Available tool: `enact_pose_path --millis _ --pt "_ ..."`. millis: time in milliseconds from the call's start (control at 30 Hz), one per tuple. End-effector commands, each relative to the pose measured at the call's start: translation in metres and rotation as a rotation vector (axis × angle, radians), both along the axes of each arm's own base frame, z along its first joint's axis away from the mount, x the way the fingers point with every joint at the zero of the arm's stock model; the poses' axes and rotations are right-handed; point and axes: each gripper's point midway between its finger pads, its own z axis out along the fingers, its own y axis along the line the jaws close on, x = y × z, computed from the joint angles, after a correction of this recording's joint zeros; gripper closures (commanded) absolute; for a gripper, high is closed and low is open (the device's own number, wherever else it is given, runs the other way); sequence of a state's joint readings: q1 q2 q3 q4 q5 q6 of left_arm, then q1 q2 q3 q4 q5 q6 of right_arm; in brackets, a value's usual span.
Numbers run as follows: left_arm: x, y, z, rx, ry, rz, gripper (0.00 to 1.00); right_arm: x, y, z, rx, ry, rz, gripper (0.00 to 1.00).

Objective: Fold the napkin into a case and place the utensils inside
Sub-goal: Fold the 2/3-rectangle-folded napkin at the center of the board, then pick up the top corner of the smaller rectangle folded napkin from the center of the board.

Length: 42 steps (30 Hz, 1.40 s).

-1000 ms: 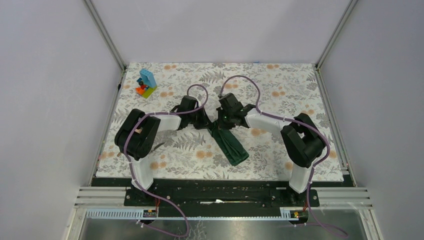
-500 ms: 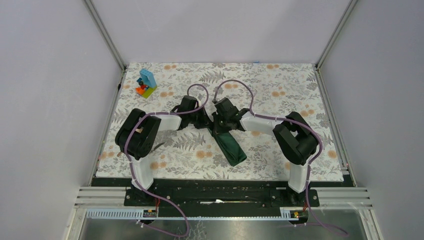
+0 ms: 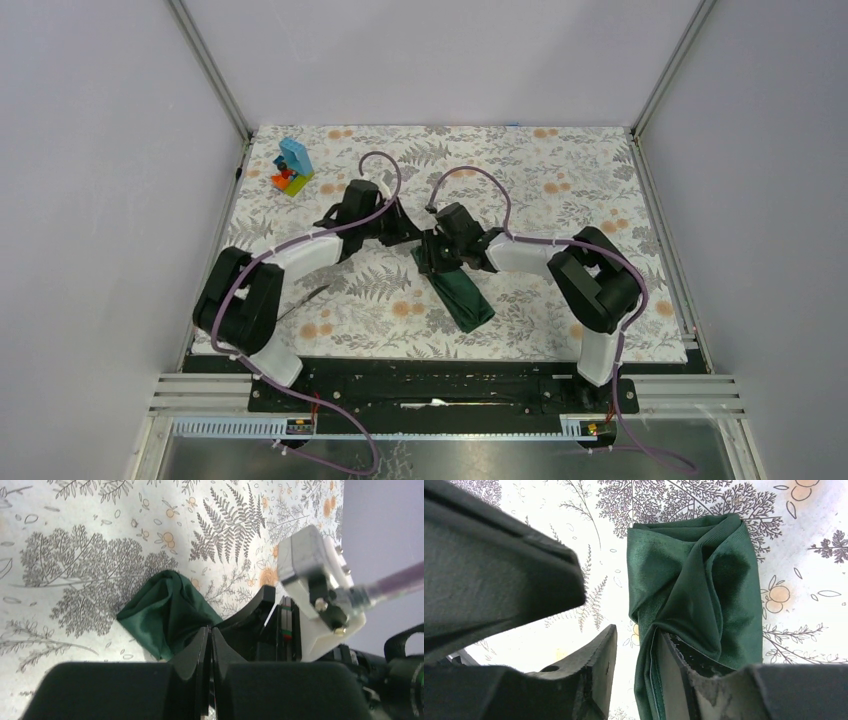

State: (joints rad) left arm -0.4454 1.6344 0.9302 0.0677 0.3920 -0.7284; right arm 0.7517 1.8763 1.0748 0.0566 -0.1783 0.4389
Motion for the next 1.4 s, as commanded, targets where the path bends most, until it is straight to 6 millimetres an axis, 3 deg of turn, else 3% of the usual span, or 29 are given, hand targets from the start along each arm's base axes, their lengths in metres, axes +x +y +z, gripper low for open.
enact_pose_path --millis 0,433,700,1000,1133,1367 --pt "-0.018 0.013 0.001 0.008 0.002 0.003 0.93 0.004 0.009 0.037 0.085 -0.07 0.01 0.56" --pt "-0.05 0.03 -0.006 0.012 0.026 0.029 0.93 0.007 0.006 0.064 0.059 -0.058 -0.018 0.39" --pt "-0.051 0.03 -0.008 0.011 0.031 0.026 0.93 -0.004 0.007 0.067 0.039 0.015 0.012 0.32" --pt "-0.049 0.035 -0.008 0.023 0.026 0.04 0.93 0.005 0.0 0.102 0.059 -0.065 -0.021 0.22" --pt "-0.049 0.038 -0.008 0.028 0.023 0.047 0.93 0.015 -0.006 0.098 0.039 -0.077 -0.041 0.22" --pt "-0.049 0.045 -0.009 0.032 0.027 0.06 0.92 0.031 -0.008 0.068 -0.039 -0.114 -0.027 0.36"
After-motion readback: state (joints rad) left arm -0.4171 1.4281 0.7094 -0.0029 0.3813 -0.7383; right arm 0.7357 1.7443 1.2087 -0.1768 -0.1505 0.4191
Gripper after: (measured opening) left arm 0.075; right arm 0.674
